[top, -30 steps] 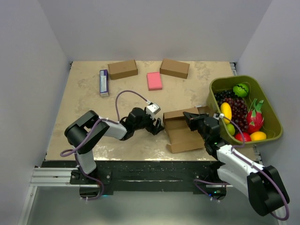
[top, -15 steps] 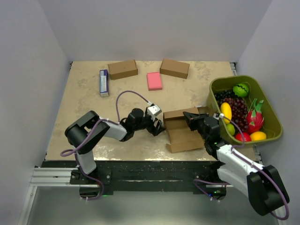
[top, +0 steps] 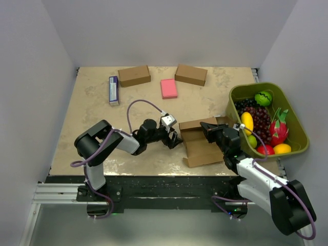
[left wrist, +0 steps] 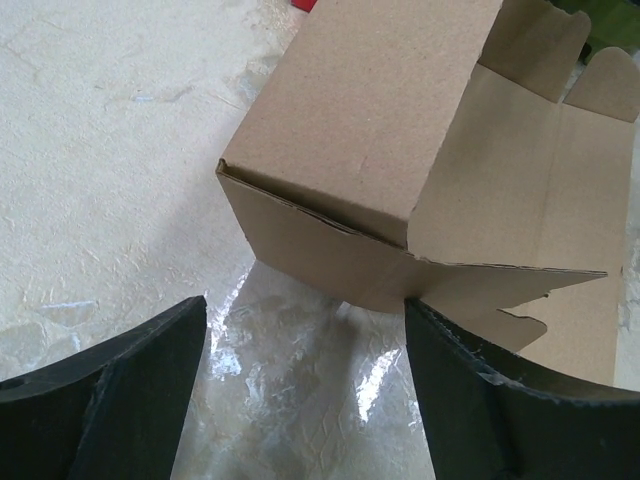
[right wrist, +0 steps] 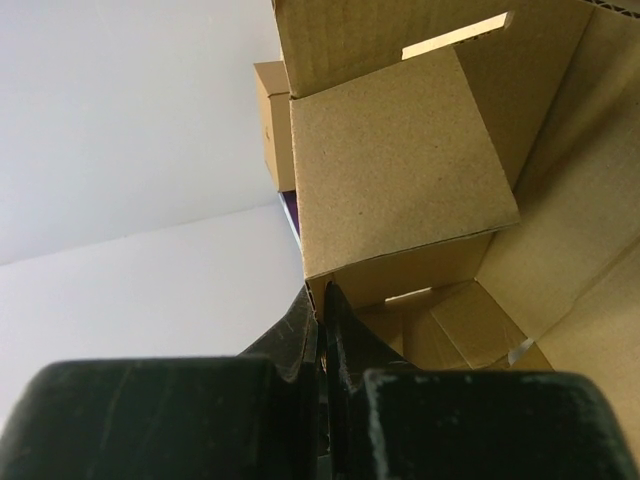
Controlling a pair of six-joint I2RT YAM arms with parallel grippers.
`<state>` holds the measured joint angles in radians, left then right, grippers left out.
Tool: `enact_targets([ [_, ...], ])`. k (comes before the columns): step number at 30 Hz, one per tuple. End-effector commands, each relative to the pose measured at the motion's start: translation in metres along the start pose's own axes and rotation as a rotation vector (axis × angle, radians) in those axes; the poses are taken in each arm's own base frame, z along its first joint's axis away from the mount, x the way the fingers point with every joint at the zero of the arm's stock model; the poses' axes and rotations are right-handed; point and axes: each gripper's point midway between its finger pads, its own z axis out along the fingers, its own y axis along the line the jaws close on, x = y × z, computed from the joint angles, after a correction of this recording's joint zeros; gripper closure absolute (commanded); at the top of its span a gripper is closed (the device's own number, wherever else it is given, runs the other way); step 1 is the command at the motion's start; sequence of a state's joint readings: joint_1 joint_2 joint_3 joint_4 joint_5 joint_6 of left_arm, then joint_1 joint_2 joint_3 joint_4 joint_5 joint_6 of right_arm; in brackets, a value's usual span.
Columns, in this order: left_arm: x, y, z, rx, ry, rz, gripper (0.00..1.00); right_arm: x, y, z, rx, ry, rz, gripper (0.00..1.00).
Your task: Fold the paper box
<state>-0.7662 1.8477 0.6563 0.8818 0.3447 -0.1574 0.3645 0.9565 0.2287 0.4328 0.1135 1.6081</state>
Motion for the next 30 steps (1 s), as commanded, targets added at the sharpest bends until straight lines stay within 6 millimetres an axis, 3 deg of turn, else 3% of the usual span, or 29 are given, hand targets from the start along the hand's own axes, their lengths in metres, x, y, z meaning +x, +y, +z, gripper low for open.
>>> enact_targets([
  [1,-0.041,-0.009,0.005,0.037,-0.144,0.041,0.13,-0.011,-0.011,0.003,0.039,-0.051,0.012,1.00],
  [14,-0.042,-0.002,-0.005,-0.015,-0.168,0.067,0.04,-0.010,-0.010,0.003,0.038,-0.048,0.002,1.00],
  [30,-0.050,0.001,-0.004,-0.030,-0.208,0.065,0.06,-0.022,-0.051,0.002,0.128,-0.105,-0.079,1.00],
])
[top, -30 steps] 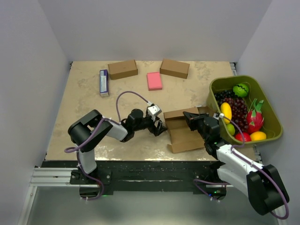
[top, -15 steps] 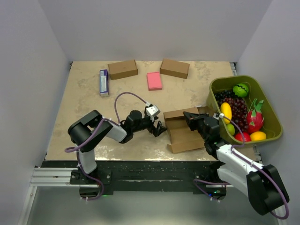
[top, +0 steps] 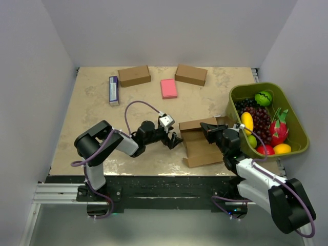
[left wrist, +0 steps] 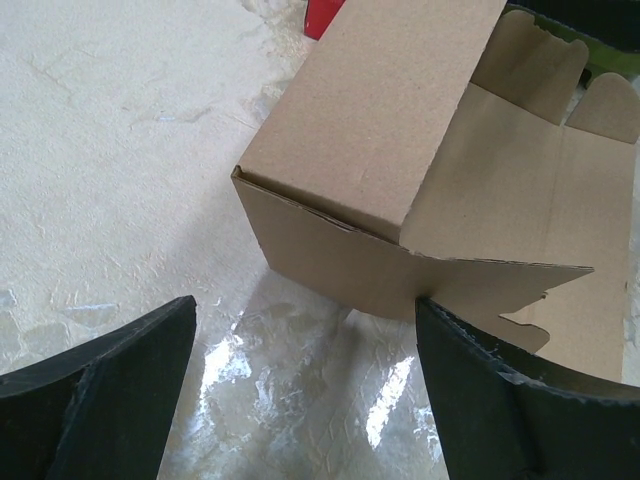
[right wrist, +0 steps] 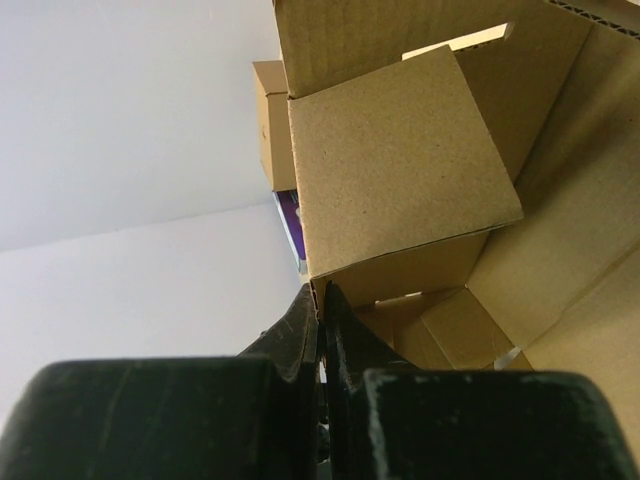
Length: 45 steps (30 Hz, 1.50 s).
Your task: Fold the paper box
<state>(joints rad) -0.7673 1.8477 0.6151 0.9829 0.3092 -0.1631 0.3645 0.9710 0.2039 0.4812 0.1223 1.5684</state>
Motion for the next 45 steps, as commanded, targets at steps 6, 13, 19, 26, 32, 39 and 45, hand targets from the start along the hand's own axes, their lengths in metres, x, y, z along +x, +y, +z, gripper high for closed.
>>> enact_targets([
  [6,-0.048,0.000,-0.003,-0.022,-0.190,0.043,0.06,-0.022,-0.060,-0.003,0.173,-0.108,-0.053,1.00],
  [13,-0.049,-0.009,-0.001,0.014,-0.206,0.076,0.05,-0.021,-0.061,-0.002,0.177,-0.102,-0.054,1.00],
  [19,-0.052,-0.012,0.002,0.034,-0.217,0.108,0.04,-0.020,-0.061,-0.002,0.177,-0.100,-0.054,1.00],
  [26,-0.045,-0.009,0.007,0.000,-0.204,0.118,0.00,-0.021,-0.058,0.000,0.174,-0.102,-0.055,1.00],
  [32,-0.046,-0.007,0.008,-0.056,-0.224,0.130,0.00,-0.020,-0.062,0.002,0.185,-0.101,-0.059,1.00],
  [39,-0.049,-0.002,0.007,-0.092,-0.248,0.126,0.01,-0.018,-0.063,0.004,0.185,-0.092,-0.054,1.00],
  [45,-0.054,0.018,0.006,-0.210,-0.273,0.071,0.01,-0.018,-0.062,0.003,0.180,-0.091,-0.052,1.00],
])
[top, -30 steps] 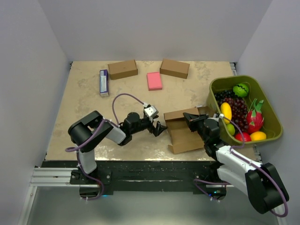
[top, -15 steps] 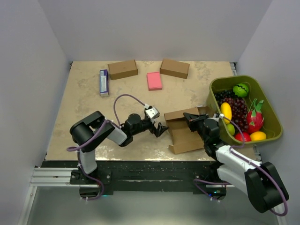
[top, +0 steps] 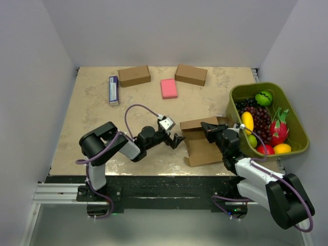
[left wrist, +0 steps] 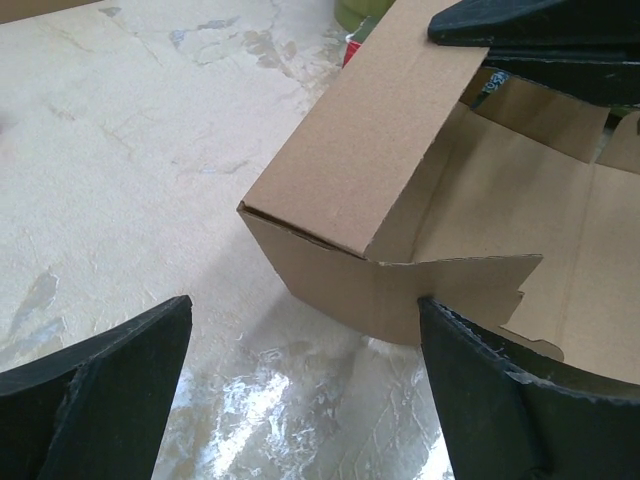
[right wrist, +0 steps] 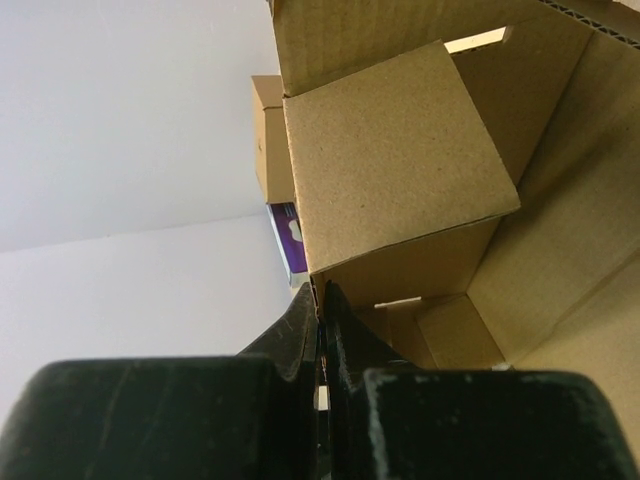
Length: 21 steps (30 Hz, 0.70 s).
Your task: Fold the paper box
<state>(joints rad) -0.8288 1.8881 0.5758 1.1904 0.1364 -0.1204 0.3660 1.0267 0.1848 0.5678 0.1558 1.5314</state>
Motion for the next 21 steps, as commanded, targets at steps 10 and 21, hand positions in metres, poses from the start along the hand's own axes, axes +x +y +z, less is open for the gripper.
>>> enact_targets([
  [10,-0.050,0.030,0.016,-0.179,-0.211,-0.048,0.09,-0.010,-0.061,-0.002,0.204,-0.047,-0.022,1.00],
  [21,-0.052,0.007,0.021,-0.028,-0.228,-0.012,0.00,-0.009,-0.065,-0.002,0.216,-0.042,-0.023,1.00],
])
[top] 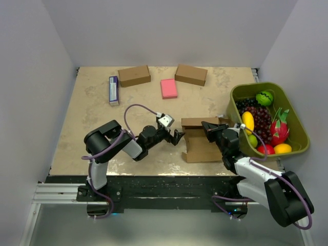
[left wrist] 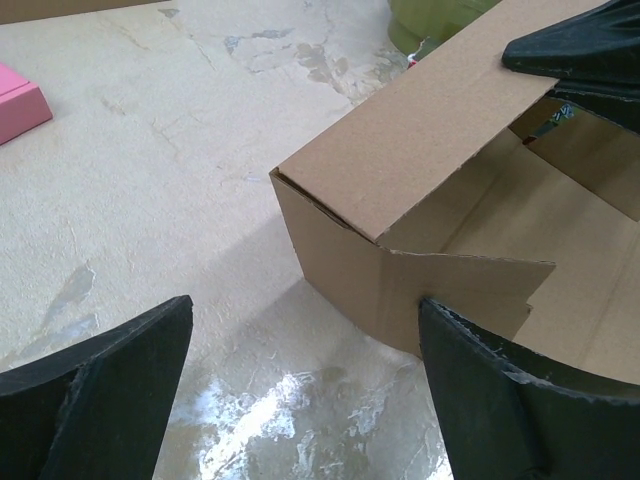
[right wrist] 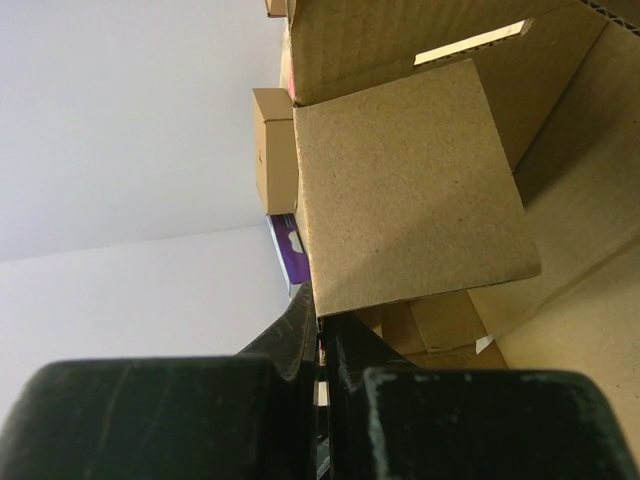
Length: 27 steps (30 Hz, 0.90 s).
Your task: Fold the paper box
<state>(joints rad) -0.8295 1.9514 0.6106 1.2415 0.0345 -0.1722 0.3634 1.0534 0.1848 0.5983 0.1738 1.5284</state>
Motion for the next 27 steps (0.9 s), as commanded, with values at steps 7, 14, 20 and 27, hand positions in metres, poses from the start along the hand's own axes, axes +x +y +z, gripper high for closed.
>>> enact_targets([
  [7,-0.052,-0.020,0.006,0.148,-0.202,0.040,0.00,-0.005,-0.064,-0.006,0.216,-0.020,-0.025,1.00],
  [14,-0.057,-0.030,-0.001,0.216,-0.220,0.065,0.00,-0.004,-0.063,-0.004,0.217,-0.013,-0.028,1.00],
  [20,-0.056,-0.026,-0.005,0.194,-0.216,0.065,0.00,-0.003,-0.062,-0.003,0.217,-0.010,-0.028,1.00],
  [27,-0.062,-0.025,0.000,0.202,-0.234,0.070,0.00,-0.002,-0.062,-0.003,0.214,-0.007,-0.031,1.00],
])
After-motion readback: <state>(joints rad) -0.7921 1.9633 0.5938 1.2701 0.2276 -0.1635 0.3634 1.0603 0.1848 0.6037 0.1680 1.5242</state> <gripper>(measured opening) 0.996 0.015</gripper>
